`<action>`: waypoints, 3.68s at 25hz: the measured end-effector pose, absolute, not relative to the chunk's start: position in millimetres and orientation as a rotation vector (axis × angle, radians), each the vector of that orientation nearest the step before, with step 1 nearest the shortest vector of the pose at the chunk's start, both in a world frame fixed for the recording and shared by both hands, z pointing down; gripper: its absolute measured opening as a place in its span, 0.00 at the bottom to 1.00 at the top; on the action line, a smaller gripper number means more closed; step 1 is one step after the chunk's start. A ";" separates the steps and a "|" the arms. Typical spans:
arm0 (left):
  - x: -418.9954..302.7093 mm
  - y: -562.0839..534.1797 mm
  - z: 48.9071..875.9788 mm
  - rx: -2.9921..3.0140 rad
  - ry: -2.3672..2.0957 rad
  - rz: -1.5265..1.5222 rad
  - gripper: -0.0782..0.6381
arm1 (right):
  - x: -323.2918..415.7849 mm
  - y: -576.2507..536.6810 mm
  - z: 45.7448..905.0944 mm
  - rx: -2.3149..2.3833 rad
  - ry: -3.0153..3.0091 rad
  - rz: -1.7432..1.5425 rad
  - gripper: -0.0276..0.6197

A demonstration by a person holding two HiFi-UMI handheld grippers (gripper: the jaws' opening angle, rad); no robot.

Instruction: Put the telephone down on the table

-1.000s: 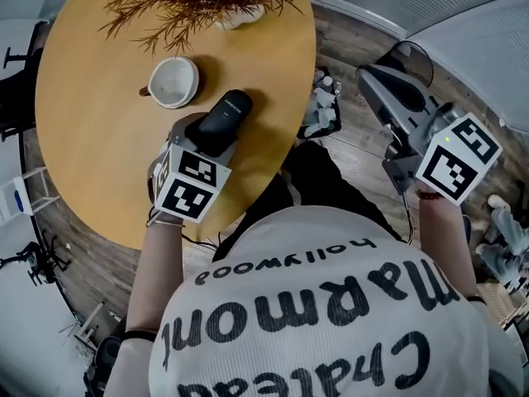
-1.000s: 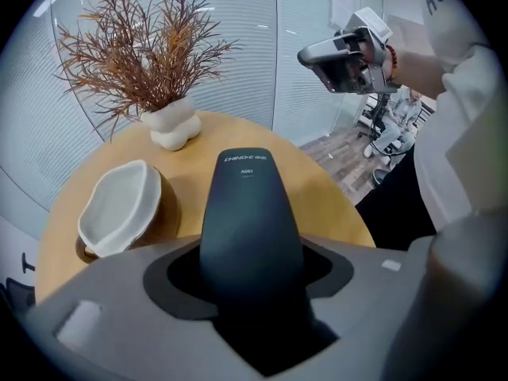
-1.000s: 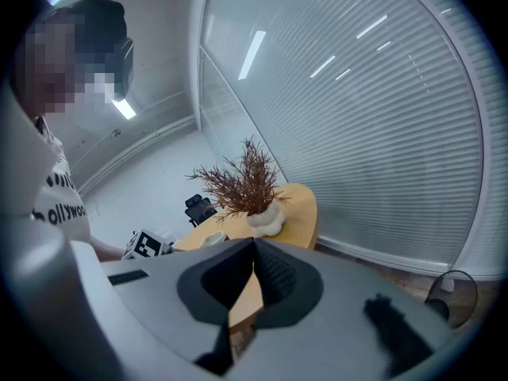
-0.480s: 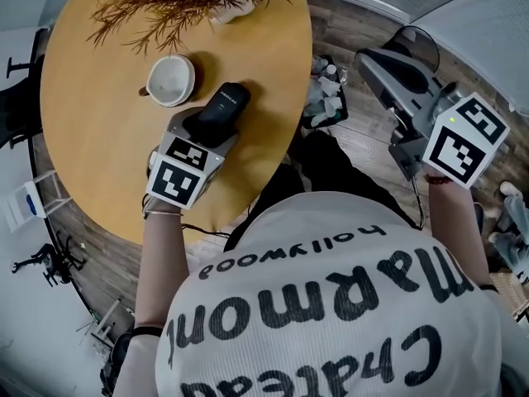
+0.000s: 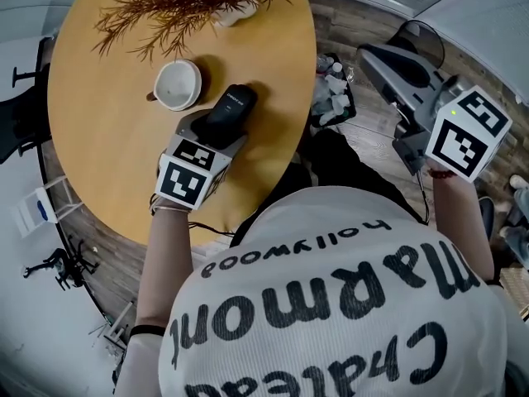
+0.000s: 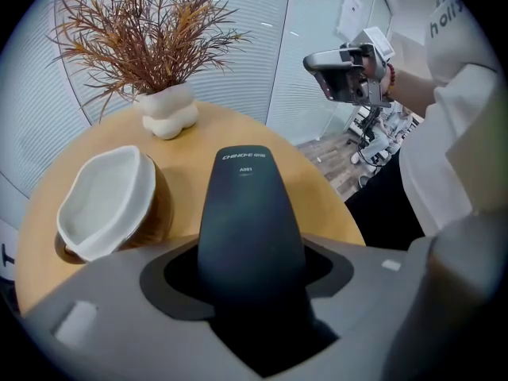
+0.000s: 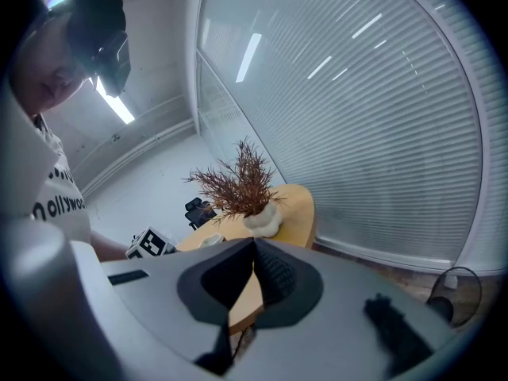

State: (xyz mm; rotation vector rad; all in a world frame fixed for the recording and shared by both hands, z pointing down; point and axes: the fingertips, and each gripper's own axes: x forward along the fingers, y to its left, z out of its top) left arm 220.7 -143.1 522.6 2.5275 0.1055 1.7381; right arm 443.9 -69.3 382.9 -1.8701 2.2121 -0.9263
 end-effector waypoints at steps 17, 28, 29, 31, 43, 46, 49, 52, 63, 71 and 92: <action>216.6 -151.3 524.4 2.451 0.002 1.694 0.64 | 436.4 -64.7 385.2 -1.870 2.218 -0.945 0.07; 212.9 -134.2 523.4 2.457 0.074 1.727 0.83 | 449.7 -57.1 383.9 -1.878 2.233 -0.937 0.07; 211.7 -137.5 523.9 2.462 0.054 1.741 0.83 | 451.8 -57.4 384.5 -1.877 2.233 -0.938 0.07; 207.6 -147.0 523.5 2.486 0.003 1.795 0.83 | 455.0 -58.6 385.5 -1.872 2.238 -0.939 0.07; 196.7 -167.8 489.2 2.499 -0.258 1.749 0.82 | 457.1 -84.4 394.4 -1.736 2.357 -0.971 0.07; 192.8 -170.3 472.8 2.535 -0.342 1.690 0.81 | 450.8 -97.3 394.9 -1.687 2.422 -0.968 0.07; 184.2 -172.2 454.1 2.618 -0.469 1.628 0.69 | 441.7 -112.7 391.2 -1.646 2.472 -0.959 0.07; 170.3 -174.6 429.9 2.658 -0.627 1.436 0.60 | 422.1 -125.5 383.7 -1.599 2.516 -0.959 0.07; 67.4 -151.7 363.1 2.608 -1.238 0.801 0.30 | 301.3 -151.7 339.6 -1.367 2.803 -0.816 0.07; -8.9 -98.8 341.4 2.520 -1.391 0.567 0.12 | 200.9 -123.8 328.1 -1.293 2.930 -0.747 0.07; -120.8 17.3 349.2 2.590 -1.341 0.570 0.12 | 82.3 -0.5 327.6 -1.431 2.982 -0.660 0.06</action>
